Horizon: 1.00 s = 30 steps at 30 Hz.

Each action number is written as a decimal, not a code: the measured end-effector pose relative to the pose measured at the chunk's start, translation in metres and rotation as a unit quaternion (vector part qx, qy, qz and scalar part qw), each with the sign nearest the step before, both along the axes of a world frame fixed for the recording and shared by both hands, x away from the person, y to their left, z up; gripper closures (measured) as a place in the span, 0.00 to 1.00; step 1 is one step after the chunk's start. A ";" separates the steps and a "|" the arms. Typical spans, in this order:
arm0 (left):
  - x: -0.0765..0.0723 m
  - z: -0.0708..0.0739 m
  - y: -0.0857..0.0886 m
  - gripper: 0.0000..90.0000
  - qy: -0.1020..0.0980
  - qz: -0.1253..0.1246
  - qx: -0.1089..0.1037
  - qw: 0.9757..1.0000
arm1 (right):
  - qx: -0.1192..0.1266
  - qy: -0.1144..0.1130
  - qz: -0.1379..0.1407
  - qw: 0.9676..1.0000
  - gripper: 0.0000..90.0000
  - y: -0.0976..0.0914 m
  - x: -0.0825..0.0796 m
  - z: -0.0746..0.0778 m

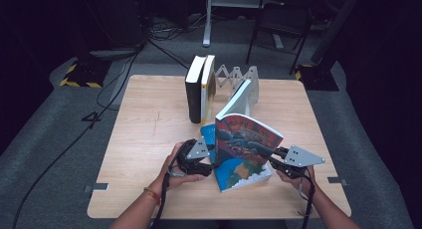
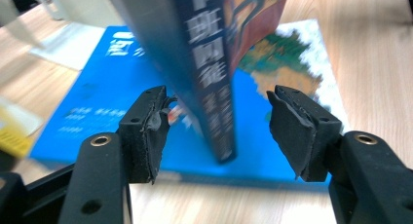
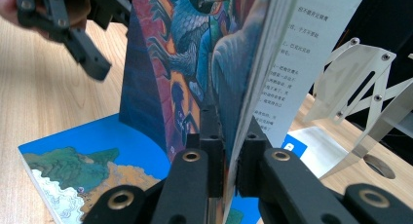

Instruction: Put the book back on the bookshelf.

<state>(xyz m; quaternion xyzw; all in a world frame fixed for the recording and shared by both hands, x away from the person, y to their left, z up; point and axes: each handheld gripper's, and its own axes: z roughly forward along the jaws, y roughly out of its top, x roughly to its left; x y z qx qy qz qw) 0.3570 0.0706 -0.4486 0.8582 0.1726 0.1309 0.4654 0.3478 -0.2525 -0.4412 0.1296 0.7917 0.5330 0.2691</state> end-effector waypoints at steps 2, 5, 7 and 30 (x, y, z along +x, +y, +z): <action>0.001 -0.002 -0.008 0.41 -0.008 0.015 0.001 1.000 | -0.001 0.000 0.000 1.000 0.94 0.000 0.000 0.000; 0.003 -0.003 -0.013 0.42 -0.012 0.032 -0.011 0.999 | -0.001 0.001 0.001 1.000 0.94 -0.001 0.000 -0.001; 0.005 -0.002 -0.015 0.44 -0.016 0.042 -0.018 0.999 | 0.000 0.000 0.002 1.000 0.94 -0.001 0.000 -0.001; 0.003 0.014 -0.016 0.80 -0.022 0.026 -0.037 0.999 | 0.036 0.015 -0.093 0.995 0.68 -0.014 0.017 0.008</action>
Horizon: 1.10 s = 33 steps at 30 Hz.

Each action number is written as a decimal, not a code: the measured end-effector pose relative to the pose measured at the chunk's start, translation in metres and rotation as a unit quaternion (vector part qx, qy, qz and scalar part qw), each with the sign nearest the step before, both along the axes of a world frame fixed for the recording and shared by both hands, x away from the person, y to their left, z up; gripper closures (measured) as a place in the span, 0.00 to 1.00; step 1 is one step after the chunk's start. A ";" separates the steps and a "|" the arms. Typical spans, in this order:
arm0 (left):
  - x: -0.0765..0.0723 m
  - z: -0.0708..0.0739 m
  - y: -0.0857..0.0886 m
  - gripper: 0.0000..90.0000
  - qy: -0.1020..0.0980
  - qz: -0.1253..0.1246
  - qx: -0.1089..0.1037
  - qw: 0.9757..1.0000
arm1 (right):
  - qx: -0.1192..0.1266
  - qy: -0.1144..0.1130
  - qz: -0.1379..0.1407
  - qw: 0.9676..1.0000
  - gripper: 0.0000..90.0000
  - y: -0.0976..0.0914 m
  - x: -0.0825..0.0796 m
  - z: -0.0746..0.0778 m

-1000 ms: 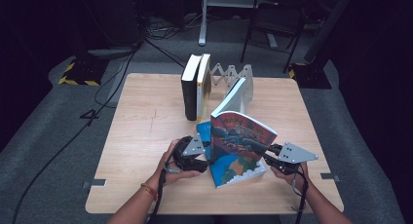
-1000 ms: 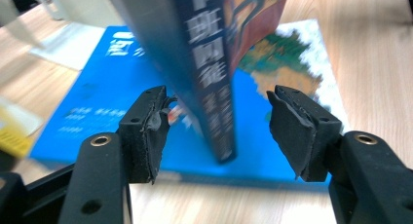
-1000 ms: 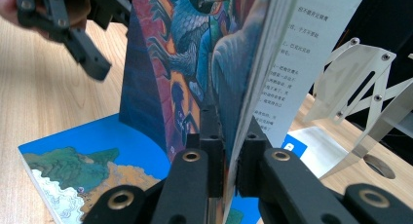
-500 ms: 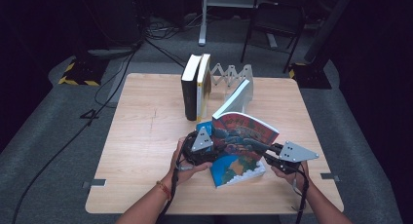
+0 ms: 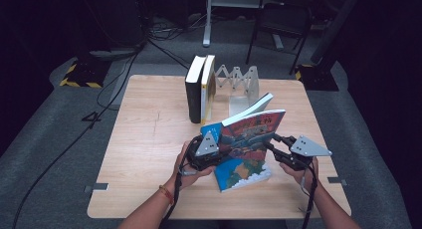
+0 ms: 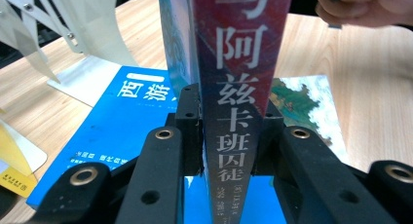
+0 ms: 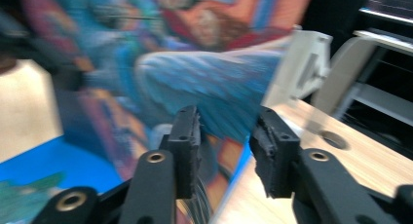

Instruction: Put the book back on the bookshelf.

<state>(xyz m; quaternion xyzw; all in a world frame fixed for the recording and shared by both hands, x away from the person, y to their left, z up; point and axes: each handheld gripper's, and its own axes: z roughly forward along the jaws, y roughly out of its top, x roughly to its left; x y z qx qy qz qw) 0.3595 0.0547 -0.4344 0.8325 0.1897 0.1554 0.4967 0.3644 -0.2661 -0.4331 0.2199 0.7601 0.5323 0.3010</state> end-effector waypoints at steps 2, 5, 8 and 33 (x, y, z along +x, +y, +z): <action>-0.002 0.001 0.001 0.80 0.000 -0.008 0.004 1.000 | 0.006 0.001 -0.019 1.000 0.65 -0.001 0.004 0.001; -0.004 0.001 0.002 0.80 -0.002 -0.014 0.007 1.000 | 0.013 0.006 -0.024 1.000 0.59 -0.001 0.008 0.002; -0.006 0.002 0.005 0.80 -0.007 -0.028 0.014 0.999 | 0.016 0.018 -0.025 0.999 0.55 0.003 0.014 0.003; -0.002 0.065 -0.015 0.61 -0.053 -0.007 -0.040 0.998 | 0.021 0.011 0.008 1.000 0.57 0.023 0.016 0.014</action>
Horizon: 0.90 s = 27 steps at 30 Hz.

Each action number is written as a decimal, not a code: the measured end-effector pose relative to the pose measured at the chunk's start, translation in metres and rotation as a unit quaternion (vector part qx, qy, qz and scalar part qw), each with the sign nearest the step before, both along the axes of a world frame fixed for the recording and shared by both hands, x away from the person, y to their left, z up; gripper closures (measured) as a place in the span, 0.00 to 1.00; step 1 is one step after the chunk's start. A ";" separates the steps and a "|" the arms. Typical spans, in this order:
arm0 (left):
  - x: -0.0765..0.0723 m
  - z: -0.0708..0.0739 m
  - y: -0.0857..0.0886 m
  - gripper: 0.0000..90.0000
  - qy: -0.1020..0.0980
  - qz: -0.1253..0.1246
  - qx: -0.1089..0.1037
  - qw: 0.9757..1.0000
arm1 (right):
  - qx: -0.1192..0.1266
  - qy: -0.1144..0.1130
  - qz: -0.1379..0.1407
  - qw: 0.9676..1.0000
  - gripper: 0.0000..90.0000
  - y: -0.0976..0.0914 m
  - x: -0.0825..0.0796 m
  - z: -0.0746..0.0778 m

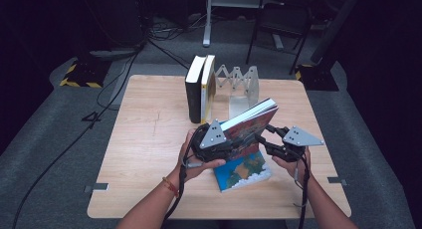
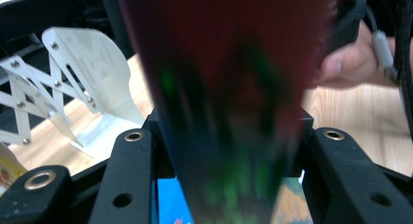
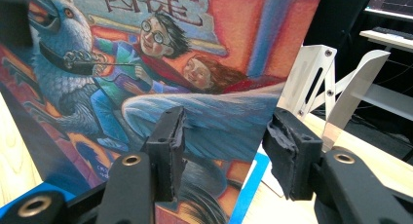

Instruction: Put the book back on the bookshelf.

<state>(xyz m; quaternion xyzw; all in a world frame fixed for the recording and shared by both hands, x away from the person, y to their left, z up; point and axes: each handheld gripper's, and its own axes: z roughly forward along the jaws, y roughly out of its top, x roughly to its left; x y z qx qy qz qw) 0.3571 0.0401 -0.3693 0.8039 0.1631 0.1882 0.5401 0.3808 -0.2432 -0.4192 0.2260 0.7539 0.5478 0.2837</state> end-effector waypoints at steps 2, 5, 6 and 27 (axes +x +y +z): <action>0.001 0.004 0.000 0.62 -0.001 0.000 -0.007 1.000 | -0.001 0.000 0.000 1.000 0.57 0.000 0.000 0.000; 0.002 0.010 0.002 0.71 -0.006 0.000 -0.029 1.000 | -0.002 0.000 0.001 1.000 0.56 0.000 -0.001 0.001; 0.002 0.012 0.003 0.74 -0.005 -0.001 -0.037 0.999 | -0.002 0.001 0.001 1.000 0.56 -0.001 -0.001 0.001; 0.008 0.017 0.002 0.81 -0.002 0.037 -0.031 0.999 | -0.063 0.093 0.023 0.993 0.44 -0.031 -0.017 -0.023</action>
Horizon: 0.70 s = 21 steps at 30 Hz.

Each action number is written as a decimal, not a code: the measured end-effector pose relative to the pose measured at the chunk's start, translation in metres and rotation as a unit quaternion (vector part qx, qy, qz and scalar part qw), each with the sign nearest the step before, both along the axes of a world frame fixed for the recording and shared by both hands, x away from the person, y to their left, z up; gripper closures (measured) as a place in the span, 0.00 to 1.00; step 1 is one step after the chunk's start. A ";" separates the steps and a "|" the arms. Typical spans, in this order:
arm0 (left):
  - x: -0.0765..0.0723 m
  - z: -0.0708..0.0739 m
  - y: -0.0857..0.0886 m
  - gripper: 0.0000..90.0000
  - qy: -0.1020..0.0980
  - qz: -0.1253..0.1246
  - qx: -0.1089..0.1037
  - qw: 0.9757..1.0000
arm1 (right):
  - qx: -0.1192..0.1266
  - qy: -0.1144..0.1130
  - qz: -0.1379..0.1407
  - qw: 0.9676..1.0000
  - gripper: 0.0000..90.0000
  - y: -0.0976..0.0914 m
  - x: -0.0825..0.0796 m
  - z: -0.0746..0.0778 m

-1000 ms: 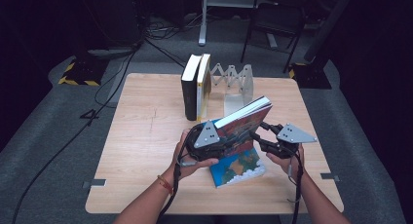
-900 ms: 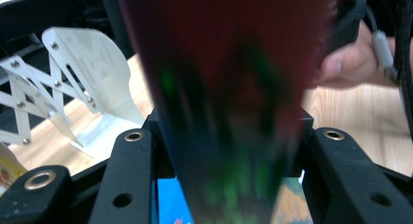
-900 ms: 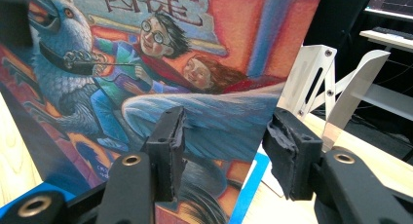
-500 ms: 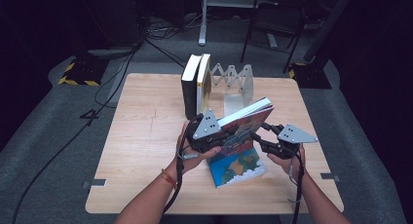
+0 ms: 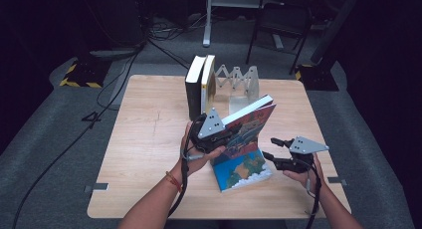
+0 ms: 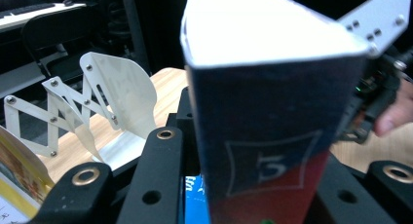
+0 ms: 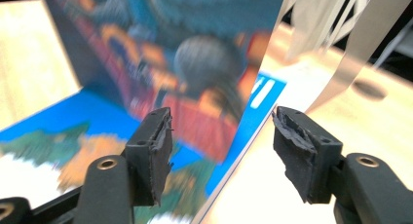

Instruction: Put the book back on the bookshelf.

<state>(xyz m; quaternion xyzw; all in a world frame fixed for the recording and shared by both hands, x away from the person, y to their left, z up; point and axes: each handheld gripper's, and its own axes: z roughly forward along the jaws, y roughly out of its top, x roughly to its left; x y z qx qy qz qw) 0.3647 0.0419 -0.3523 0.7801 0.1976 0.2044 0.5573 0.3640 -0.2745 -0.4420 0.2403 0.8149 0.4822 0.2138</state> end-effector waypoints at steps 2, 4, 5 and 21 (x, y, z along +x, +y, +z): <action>0.000 -0.001 0.000 0.81 0.001 0.000 -0.004 1.000 | -0.023 0.022 0.010 0.999 0.41 -0.003 -0.006 -0.007; 0.000 -0.001 0.000 0.81 0.000 0.001 -0.005 1.000 | -0.036 0.028 0.011 0.999 0.41 -0.006 -0.010 -0.011; 0.000 -0.001 0.001 0.81 0.001 0.002 -0.005 1.000 | -0.050 0.045 0.013 0.998 0.40 -0.011 -0.016 -0.019; 0.008 -0.002 -0.003 0.81 0.006 0.020 -0.020 1.000 | -0.061 0.102 -0.068 0.991 0.35 -0.060 -0.014 -0.047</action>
